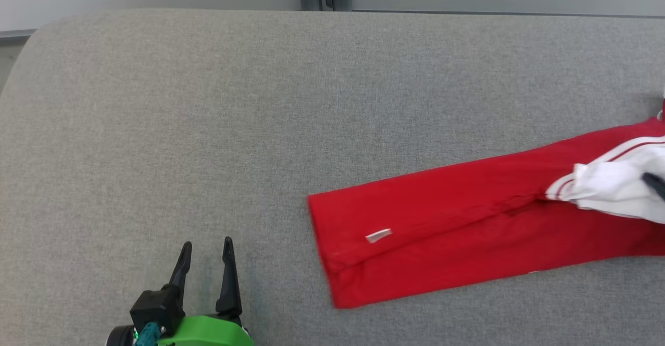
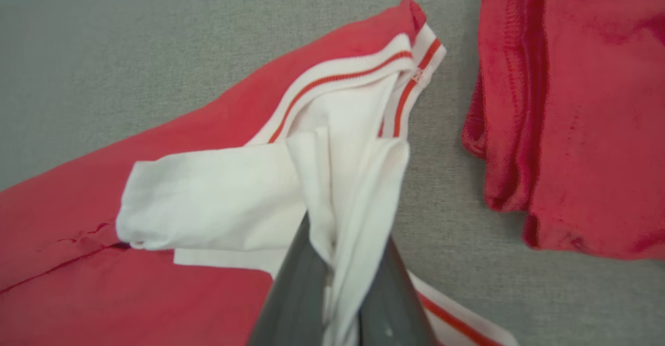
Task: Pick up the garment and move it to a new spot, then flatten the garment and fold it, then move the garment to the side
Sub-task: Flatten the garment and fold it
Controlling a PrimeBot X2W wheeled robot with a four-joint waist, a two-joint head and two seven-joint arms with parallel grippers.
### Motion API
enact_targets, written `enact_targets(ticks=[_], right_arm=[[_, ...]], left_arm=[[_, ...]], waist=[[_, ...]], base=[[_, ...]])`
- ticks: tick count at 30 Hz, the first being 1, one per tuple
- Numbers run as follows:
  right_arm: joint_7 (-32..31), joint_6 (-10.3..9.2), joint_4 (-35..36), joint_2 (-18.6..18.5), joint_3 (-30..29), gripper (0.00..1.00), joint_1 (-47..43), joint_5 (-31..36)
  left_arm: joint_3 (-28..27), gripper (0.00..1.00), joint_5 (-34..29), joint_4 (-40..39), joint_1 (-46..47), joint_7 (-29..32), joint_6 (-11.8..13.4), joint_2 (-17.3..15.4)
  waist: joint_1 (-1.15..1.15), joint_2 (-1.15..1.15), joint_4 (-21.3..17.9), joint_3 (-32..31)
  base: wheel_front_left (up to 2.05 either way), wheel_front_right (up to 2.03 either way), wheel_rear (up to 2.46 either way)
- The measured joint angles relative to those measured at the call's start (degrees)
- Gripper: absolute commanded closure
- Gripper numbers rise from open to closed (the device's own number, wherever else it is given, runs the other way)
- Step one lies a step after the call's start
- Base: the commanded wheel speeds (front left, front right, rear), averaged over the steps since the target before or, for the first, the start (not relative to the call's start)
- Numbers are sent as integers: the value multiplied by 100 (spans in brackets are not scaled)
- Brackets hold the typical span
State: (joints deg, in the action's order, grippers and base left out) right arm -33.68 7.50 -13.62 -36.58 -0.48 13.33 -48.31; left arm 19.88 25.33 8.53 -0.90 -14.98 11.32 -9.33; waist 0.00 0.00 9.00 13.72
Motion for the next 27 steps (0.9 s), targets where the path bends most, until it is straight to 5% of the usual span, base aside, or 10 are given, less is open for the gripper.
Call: enact_targets(ticks=[5, 10, 19, 27], right_arm=[[-163, -2, -145, -646, -806, 100, -113, 13], [-517, -2, 538, -977, -915, 100, -257, 90], [-1001, -2, 2181, -346, 666, 100, -781, 13], [-776, -2, 1974, 226, 1965, 100, -436, 189]], left_arm=[[-145, 0, -129, 122, -181, 0, -181, 208], [-238, 0, -225, 243, -363, 0, -333, 364], [-338, 0, -497, 352, -435, -1, -502, 539], [-419, 0, -634, 461, -427, -5, -583, 587]], waist=[[0, 0, 57, -253], [0, 0, 128, -474], [0, 0, 210, -686], [0, 0, 184, -657]], base=[[0, 0, 0], [0, 0, 0], [0, 0, 0], [0, 0, 0]])
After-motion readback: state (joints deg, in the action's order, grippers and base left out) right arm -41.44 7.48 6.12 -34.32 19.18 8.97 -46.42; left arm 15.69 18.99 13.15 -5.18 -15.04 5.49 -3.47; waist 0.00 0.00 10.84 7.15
